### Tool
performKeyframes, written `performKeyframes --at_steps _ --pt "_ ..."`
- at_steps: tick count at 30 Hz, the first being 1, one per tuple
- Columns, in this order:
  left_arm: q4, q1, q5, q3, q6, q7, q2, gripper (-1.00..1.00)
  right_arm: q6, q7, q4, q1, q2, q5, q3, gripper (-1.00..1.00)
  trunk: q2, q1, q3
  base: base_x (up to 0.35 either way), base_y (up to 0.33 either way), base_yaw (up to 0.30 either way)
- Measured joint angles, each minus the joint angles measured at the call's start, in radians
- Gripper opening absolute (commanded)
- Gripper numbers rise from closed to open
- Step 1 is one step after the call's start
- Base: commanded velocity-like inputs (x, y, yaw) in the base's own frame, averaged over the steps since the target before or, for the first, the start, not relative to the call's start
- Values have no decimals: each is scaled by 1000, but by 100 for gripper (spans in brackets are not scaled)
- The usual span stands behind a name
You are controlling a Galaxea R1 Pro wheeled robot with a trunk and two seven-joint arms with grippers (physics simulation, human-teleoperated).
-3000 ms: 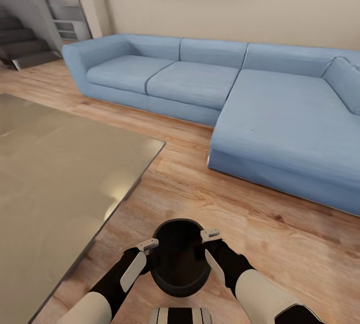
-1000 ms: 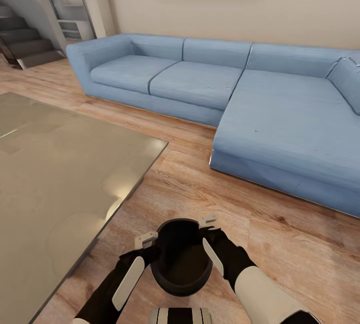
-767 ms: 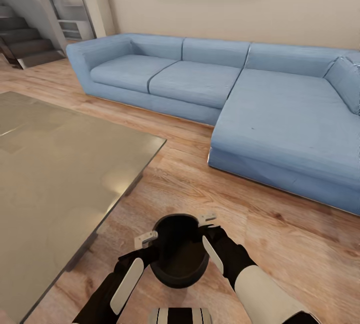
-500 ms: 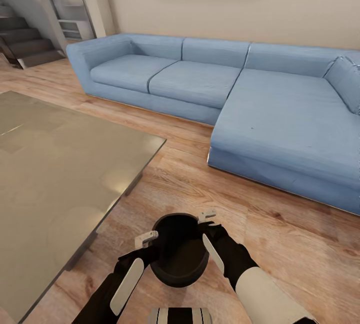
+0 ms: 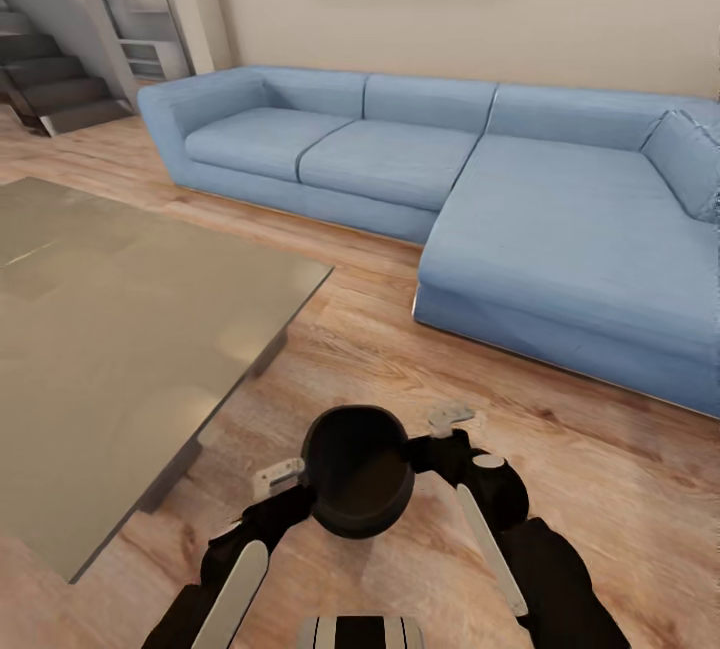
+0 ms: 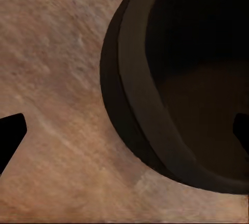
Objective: Place each of the two pumpkins and all three candles from the living room inside a cabinet in the living room (use any cabinet), then make sure every cabinet is closed, and position the cauldron so it is next to a table in the living room.
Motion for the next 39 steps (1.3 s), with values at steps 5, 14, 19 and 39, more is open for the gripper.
performKeyframes --at_steps 5,14,19,39 --pt "-78 33 -32 -4 0 2 10 100 39 7 -92 61 -19 -2 -2 100 0 0 0 -333 0 0" --pt "-109 44 -46 -6 1 -3 12 100 48 8 -115 80 -23 -2 2 100 0 0 7 -271 0 0" --pt "-109 44 -47 -34 1 1 13 100 47 8 -116 81 -23 -2 3 100 0 0 14 -61 0 0" --pt "-103 138 -36 48 -8 3 58 100 20 4 -116 85 -17 -2 21 100 0 0 46 -142 69 -49"
